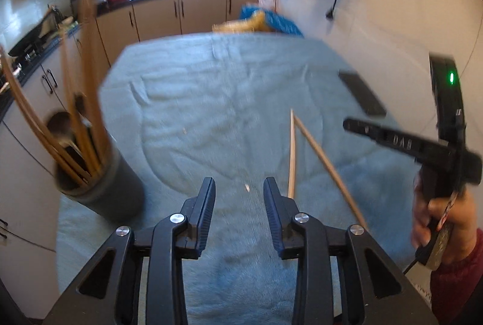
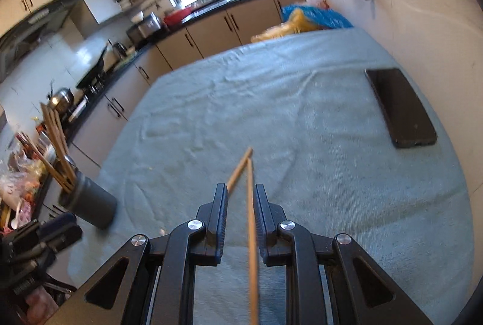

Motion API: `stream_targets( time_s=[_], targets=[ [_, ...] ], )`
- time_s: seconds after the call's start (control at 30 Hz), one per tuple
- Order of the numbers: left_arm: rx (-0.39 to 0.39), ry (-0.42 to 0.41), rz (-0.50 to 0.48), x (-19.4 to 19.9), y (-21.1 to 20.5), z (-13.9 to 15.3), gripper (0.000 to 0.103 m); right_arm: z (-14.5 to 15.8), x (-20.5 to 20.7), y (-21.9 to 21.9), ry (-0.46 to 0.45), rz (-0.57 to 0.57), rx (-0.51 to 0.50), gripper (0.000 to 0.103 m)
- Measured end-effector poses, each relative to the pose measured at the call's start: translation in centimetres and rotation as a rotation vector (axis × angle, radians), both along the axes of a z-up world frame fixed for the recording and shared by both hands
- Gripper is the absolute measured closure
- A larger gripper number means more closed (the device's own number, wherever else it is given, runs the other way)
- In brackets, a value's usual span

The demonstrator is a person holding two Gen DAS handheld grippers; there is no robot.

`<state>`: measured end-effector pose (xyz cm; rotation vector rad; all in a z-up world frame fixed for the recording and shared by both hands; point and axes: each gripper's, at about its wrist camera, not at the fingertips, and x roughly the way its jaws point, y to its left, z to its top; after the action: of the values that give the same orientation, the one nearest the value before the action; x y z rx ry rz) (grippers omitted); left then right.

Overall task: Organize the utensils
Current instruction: 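Move both open tools back over the last chopsticks on the cloth, then close the right tool on a chopstick while the left tool closes on another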

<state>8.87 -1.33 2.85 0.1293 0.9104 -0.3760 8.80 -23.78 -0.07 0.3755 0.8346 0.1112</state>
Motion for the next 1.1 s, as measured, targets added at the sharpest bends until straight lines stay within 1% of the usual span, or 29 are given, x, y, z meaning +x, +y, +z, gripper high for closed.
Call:
stream_targets(
  time_s=[0.1, 0.17, 0.27, 0.37, 0.57, 0.77, 0.8, 0.83, 0.87, 1.0, 1.1],
  targets=[
    [0.027, 0.061, -0.005, 0.3, -0.7, -2.2, 0.071, -1.3, 0.7, -0.1, 0.036, 0.0, 0.004, 0.084],
    [0.039, 0.087, -0.007, 0.5, -0.9, -3.2, 0.071, -2.0, 1.1, 0.2, 0.061, 0.013, -0.008, 0.084],
    [0.05, 0.106, -0.002, 0.8, -0.9, -4.0, 0.071, -2.9, 2.1, 1.0, 0.095, 0.027, -0.031, 0.084],
    [0.05, 0.116, 0.003, 1.1, -0.9, -4.4, 0.07, -3.7, 3.1, 1.6, 0.127, 0.041, -0.061, 0.084],
    [0.051, 0.12, 0.011, 1.4, -0.5, -4.7, 0.068, -5.0, 5.3, 3.3, 0.183, 0.077, -0.159, 0.084],
    [0.047, 0.131, 0.007, 2.0, -0.7, -4.8, 0.068, -5.2, 5.8, 4.2, 0.178, 0.094, -0.227, 0.084],
    [0.046, 0.135, 0.004, 2.2, -0.8, -4.9, 0.068, -5.2, 5.8, 4.3, 0.178, 0.099, -0.238, 0.087],
    [0.046, 0.139, 0.002, 2.4, -0.9, -4.9, 0.068, -5.2, 5.8, 4.3, 0.178, 0.098, -0.254, 0.096],
    [0.048, 0.142, 0.001, 2.5, -1.1, -4.9, 0.068, -5.2, 5.8, 4.3, 0.178, 0.096, -0.264, 0.096],
    [0.05, 0.151, -0.016, 3.4, -2.2, -5.0, 0.068, -5.0, 5.0, 2.4, 0.159, 0.066, -0.18, 0.096],
    [0.058, 0.156, -0.041, 4.4, -4.0, -5.1, 0.068, -4.5, 3.7, 0.8, 0.129, 0.036, -0.124, 0.096]
  ],
)
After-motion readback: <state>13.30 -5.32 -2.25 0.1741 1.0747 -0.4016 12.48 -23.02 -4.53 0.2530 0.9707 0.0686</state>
